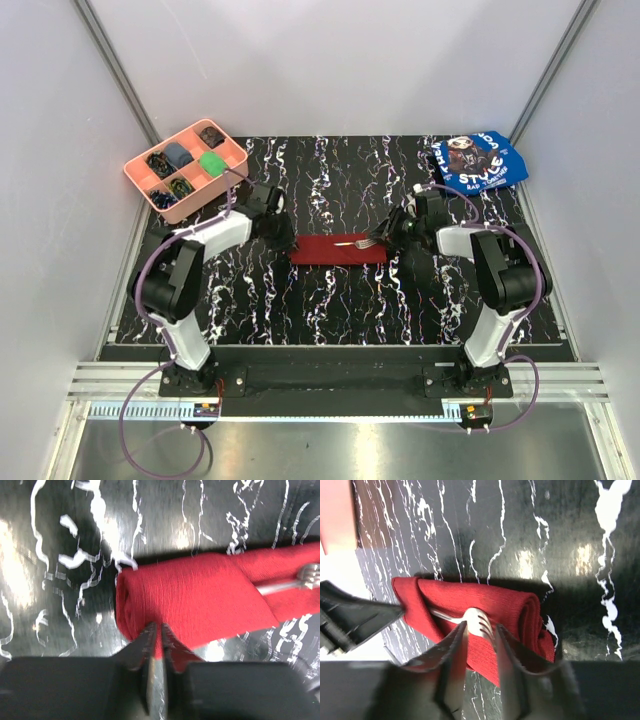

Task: Fold the napkin into a case and place the utensils inside
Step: Insert the fork into the folded napkin, then pick up the fork from the center of the board.

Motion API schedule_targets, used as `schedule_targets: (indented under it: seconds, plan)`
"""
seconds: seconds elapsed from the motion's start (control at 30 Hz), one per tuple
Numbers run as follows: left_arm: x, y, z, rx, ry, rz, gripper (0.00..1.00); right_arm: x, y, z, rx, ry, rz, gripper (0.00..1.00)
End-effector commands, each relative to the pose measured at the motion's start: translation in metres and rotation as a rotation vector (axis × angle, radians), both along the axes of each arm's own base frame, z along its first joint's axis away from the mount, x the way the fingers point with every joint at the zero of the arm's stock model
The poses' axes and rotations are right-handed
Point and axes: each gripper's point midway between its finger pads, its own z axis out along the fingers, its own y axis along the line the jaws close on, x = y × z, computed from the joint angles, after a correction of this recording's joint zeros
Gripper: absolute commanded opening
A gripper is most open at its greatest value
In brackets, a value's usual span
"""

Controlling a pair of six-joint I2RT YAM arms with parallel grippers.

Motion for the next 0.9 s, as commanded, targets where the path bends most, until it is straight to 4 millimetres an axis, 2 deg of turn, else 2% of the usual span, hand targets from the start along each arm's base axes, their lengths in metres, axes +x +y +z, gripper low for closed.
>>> schedule_targets:
  seconds: [0.0,0.07,0.1,0.13,0.17,0.2,0.23,0.27,0.3,0.4,0.43,0.5,0.53,0.57,0.63,0.7,0.73,0.87]
  plan:
    - [0.007,0.011,0.067,-0.076,-0.147,0.071,0.35,0.017,-0.002,0.039,-0.067,-0.098,0.020,0.43]
    - [0.000,0.039,0.073,-0.016,-0.144,0.146,0.45,0.019,-0.006,0.054,-0.098,-0.107,0.022,0.57]
    - [-0.004,0.052,0.092,-0.009,-0.185,0.185,0.64,0.017,-0.012,0.054,-0.143,-0.097,0.023,0.62]
    - [-0.006,0.077,0.092,0.030,-0.180,0.256,0.71,0.016,-0.014,0.060,-0.160,-0.100,0.029,0.66]
    - [-0.017,0.104,0.100,0.097,-0.187,0.333,0.74,0.016,-0.019,0.066,-0.206,-0.091,0.033,0.74]
    - [-0.022,0.124,0.100,0.139,-0.180,0.388,0.77,0.014,-0.023,0.069,-0.233,-0.085,0.031,0.76]
    - [-0.026,0.159,0.098,0.189,-0.159,0.489,0.78,0.017,-0.028,0.083,-0.260,-0.107,0.016,0.79]
    - [-0.040,0.189,0.099,0.273,-0.138,0.566,0.78,0.011,-0.041,0.080,-0.329,-0.080,0.001,0.93]
    - [-0.047,0.223,0.099,0.322,-0.117,0.669,0.79,0.009,-0.046,0.084,-0.356,-0.085,-0.006,0.99]
    - [-0.073,0.293,0.094,0.441,-0.060,0.863,0.79,0.002,-0.059,0.104,-0.421,-0.128,-0.014,1.00]
    - [-0.078,0.307,0.089,0.460,-0.039,0.902,0.79,-0.002,-0.060,0.102,-0.428,-0.130,0.002,1.00]
    - [-0.084,0.328,0.083,0.460,0.001,0.956,0.77,-0.008,-0.055,0.107,-0.402,-0.147,0.030,1.00]
    - [-0.077,0.337,0.084,0.486,-0.021,0.972,0.75,-0.012,-0.053,0.105,-0.394,-0.140,0.042,1.00]
    - [-0.078,0.344,0.075,0.529,0.015,0.978,0.74,-0.016,-0.048,0.106,-0.368,-0.142,0.070,1.00]
    - [-0.072,0.342,0.072,0.487,0.053,0.962,0.69,-0.021,-0.045,0.107,-0.349,-0.142,0.087,1.00]
    - [-0.076,0.344,0.057,0.502,0.106,1.009,0.65,-0.025,-0.044,0.112,-0.341,-0.154,0.096,1.00]
    - [-0.080,0.351,0.054,0.544,0.116,1.034,0.65,-0.027,-0.044,0.111,-0.342,-0.157,0.100,1.00]
    - [-0.078,0.354,0.033,0.562,0.154,1.042,0.65,-0.034,-0.044,0.125,-0.327,-0.197,0.104,1.00]
